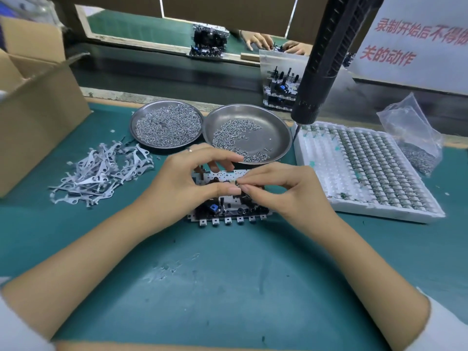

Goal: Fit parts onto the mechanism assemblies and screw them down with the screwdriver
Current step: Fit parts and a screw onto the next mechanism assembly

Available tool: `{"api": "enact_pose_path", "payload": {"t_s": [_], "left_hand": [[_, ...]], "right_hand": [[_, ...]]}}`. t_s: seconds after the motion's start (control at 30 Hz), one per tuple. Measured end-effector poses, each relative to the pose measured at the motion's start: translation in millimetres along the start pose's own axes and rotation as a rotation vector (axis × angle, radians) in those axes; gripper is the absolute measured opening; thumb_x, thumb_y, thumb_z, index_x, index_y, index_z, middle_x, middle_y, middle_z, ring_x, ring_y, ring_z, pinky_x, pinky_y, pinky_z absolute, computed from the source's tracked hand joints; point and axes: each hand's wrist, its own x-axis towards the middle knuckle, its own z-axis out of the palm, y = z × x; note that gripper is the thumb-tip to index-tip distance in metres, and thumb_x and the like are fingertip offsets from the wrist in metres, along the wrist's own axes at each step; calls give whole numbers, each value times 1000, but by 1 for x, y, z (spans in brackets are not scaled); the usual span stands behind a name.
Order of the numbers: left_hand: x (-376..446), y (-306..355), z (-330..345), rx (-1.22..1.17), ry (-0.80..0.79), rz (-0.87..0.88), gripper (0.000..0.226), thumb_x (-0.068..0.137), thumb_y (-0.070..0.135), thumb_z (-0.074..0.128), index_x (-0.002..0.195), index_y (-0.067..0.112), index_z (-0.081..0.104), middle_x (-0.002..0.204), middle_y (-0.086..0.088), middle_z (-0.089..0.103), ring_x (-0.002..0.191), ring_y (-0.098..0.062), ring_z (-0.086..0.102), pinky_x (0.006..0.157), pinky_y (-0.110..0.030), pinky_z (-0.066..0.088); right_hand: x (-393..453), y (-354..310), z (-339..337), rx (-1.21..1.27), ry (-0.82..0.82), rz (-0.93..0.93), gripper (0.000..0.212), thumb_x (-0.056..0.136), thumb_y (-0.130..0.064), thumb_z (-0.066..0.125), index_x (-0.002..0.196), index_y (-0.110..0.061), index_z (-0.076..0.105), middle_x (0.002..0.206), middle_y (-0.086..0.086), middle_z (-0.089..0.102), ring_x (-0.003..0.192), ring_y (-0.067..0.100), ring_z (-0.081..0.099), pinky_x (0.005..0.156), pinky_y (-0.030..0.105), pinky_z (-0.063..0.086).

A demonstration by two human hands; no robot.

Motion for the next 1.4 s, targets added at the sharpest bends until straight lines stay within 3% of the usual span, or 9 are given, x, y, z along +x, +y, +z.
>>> {"api": "enact_pose_path", "payload": {"t_s": [0.17, 0.37, 0.6, 0.8, 1.2, 1.4], "left_hand": [[-7, -8, -6, -159, 44, -79, 29, 72, 31, 75, 100, 32, 69, 89, 13, 69, 81, -1, 61, 76, -13, 45], [-14, -14, -2, -144, 142, -156, 12, 81, 33, 63, 90, 36, 70, 87, 17, 71, 78, 0, 62, 75, -19, 48], [-16, -11, 2, -94, 125, -131, 12, 84, 34, 60, 89, 31, 70, 84, 11, 69, 76, -1, 61, 73, -25, 48], [-18, -6, 2, -50, 110, -99, 19, 85, 38, 58, 89, 25, 71, 80, 1, 68, 78, -15, 61, 74, -33, 47], [-18, -3, 2, -13, 109, -81, 24, 87, 33, 58, 91, 14, 73, 80, -5, 68, 79, -16, 61, 75, -32, 46], [-18, -2, 2, -15, 105, -79, 16, 88, 28, 62, 89, 16, 73, 80, -6, 68, 79, -16, 61, 75, -32, 46]], "right_hand": [[-2, 3, 5, -198, -69, -96, 17, 75, -3, 78, 89, -13, 78, 87, -4, 72, 86, 16, 61, 79, 28, 49], [-3, 6, 10, -359, -123, -242, 13, 75, -4, 78, 87, -10, 79, 86, 0, 73, 80, 22, 57, 75, 31, 49], [-4, 6, 12, -397, -92, -302, 11, 71, -4, 79, 81, -10, 79, 85, 1, 73, 77, 25, 60, 75, 34, 50], [-4, 8, 13, -407, -69, -335, 8, 71, -5, 78, 77, -10, 78, 83, 1, 72, 75, 26, 61, 74, 40, 50], [-5, 7, 14, -413, -66, -328, 6, 72, -6, 77, 77, -10, 77, 83, 0, 71, 75, 23, 61, 74, 38, 49], [-5, 8, 15, -415, -78, -322, 7, 72, -6, 76, 78, -10, 78, 84, 1, 71, 75, 25, 61, 73, 39, 50]]}}
